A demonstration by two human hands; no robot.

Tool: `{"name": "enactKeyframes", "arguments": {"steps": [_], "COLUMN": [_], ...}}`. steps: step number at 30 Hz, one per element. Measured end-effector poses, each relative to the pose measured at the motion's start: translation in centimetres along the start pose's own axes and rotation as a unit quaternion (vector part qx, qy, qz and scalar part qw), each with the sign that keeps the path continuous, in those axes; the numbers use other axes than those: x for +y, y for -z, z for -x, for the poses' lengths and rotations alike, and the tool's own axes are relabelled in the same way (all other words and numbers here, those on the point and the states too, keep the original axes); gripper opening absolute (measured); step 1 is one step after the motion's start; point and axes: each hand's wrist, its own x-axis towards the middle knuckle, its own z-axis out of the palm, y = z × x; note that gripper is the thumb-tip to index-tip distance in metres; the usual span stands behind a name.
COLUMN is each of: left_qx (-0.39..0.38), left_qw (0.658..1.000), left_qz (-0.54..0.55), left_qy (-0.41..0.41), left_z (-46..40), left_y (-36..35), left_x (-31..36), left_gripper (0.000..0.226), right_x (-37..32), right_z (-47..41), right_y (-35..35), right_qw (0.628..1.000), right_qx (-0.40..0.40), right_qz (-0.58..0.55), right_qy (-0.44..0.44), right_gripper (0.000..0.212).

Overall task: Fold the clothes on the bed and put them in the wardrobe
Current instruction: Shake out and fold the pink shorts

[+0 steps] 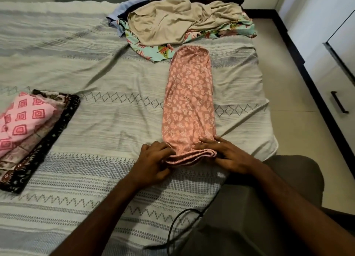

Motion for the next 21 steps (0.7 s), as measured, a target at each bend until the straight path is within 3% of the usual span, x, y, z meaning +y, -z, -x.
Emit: {"name": "enactKeyframes", "arguments": {"steps": [3,6,9,13,17,19,21], "left_qx": [0.065,0.055,0.084,0.036,0.071,0.092,0.1], "left_qw": [0.986,0.943,0.904,0.827,0.77,0.765,0.788], "left_qz": [0.15,0.318,0.378,0.397,0.432,0.428,0.405], "left_qy": [0.029,0.083,0.179,0.396,0.464,0.473,0.453], "left_z": [-1.5,-5.5,-10.5,-13.8,-15.2,-15.6,-15.5], "left_y": [1.4,3.9,4.7,3.1,2.1,1.8,1.3], "left_x": [-0.1,0.9,0.4,-1.2,-2.0,-1.9,-1.3], "left_gripper": [0.035,0.028,0.013,0.053,0.056,0.052,0.034], "right_x": [-0.6,-1.6,-0.9,1.1,1.2,0.9,0.7], "right_z": [-0.4,-2.9,-6.2,-8.8,-8.2,-7.5,-7.2], "right_y": [0.4,1.5,3.4,3.3,1.7,1.4,1.3], "right_qw": [0.98,0.925,0.875,0.856,0.846,0.85,0.853], "right_qx": [0.096,0.228,0.299,0.342,0.398,0.391,0.397], "right_qz": [-0.172,-0.296,-0.34,-0.272,-0.266,-0.297,-0.301], "right_qy": [-0.031,-0.066,-0.168,-0.276,-0.233,-0.189,-0.157], "right_gripper": [0.034,0.022,0.042,0.051,0.051,0.059,0.061]}}
